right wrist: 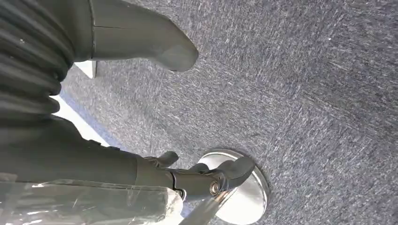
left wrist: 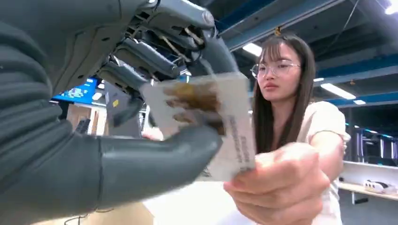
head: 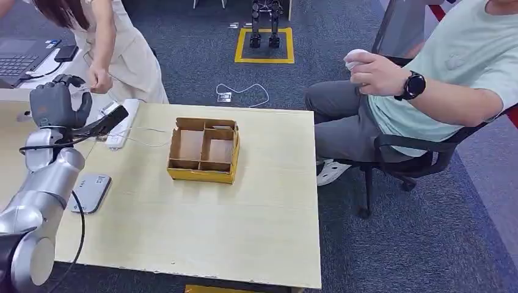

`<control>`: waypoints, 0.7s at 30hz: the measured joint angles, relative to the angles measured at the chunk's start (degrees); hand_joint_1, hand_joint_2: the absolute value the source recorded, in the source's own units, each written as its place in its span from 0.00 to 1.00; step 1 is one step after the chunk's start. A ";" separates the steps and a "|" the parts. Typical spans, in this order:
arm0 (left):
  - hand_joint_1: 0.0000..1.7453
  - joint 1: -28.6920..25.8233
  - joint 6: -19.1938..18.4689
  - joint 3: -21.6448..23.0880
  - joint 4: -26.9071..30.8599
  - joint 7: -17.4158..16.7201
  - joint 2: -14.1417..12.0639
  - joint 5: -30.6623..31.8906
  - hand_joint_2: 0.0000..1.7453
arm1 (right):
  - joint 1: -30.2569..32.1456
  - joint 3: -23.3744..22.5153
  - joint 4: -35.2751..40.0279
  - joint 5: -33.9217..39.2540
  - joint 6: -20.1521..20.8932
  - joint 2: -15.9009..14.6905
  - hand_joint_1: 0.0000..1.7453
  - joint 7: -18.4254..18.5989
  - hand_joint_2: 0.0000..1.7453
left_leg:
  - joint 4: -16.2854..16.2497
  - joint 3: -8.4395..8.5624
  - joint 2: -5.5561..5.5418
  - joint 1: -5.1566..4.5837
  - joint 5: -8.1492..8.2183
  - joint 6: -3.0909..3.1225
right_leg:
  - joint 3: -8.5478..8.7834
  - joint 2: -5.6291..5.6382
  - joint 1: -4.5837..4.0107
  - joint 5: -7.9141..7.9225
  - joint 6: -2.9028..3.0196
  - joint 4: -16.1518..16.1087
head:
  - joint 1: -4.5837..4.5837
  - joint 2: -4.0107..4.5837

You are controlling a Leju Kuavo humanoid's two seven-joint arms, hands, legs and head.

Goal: Pass the card to the sensor for recognition and then transmit it.

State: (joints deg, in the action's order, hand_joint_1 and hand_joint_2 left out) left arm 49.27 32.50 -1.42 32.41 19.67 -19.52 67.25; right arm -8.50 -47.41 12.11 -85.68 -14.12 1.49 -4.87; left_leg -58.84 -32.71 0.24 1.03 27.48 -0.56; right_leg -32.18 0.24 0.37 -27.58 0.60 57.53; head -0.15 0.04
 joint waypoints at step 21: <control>0.00 -0.14 -24.40 1.68 2.12 10.41 -1.46 -9.40 1.00 | 0.84 -0.09 0.00 1.95 -0.35 -0.02 0.00 -1.07 1.00 | 0.00 -0.02 0.04 0.01 -0.01 0.00 | -0.04 0.05 -0.01 0.01 0.00 0.01 | 0.02 0.00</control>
State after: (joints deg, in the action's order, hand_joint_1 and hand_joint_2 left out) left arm 49.13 8.10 0.26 34.53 30.08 -20.98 57.85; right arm -7.66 -47.50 12.11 -83.73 -14.47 1.46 -5.95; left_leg -58.84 -32.73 0.28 1.03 27.47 -0.56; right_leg -32.21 0.29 0.36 -27.57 0.60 57.55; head -0.13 0.04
